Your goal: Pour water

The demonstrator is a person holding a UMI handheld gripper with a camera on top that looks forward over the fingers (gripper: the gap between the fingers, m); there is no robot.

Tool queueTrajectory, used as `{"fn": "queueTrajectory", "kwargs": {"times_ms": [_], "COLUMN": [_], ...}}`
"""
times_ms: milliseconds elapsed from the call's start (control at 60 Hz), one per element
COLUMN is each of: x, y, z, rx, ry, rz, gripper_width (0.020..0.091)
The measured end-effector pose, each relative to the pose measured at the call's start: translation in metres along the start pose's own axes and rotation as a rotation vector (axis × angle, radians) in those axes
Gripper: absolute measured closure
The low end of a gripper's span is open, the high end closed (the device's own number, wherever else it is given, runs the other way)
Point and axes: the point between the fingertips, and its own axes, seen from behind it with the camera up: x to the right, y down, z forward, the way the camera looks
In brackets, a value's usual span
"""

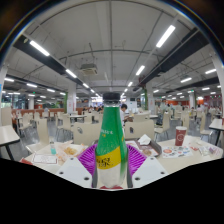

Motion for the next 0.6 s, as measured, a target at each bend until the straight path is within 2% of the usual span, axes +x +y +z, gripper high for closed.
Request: {"fn": "queueTrajectory", "kwargs": {"times_ms": [133,317,350,600], "x": [0.020,0.018,0.013,0.016], "y": [0.035,0.077,0.073,0.075], "z": [0.007,0.012,0.011,0.011], "rx": [-0.036,-0.101,-0.069,-0.064], "ry": [0.066,0.060,0.048,0.067], "rz": [0.051,0.067,0.030,-0.034], "gripper_width": [0.0711,0.0704,0.0705,0.0711]}}
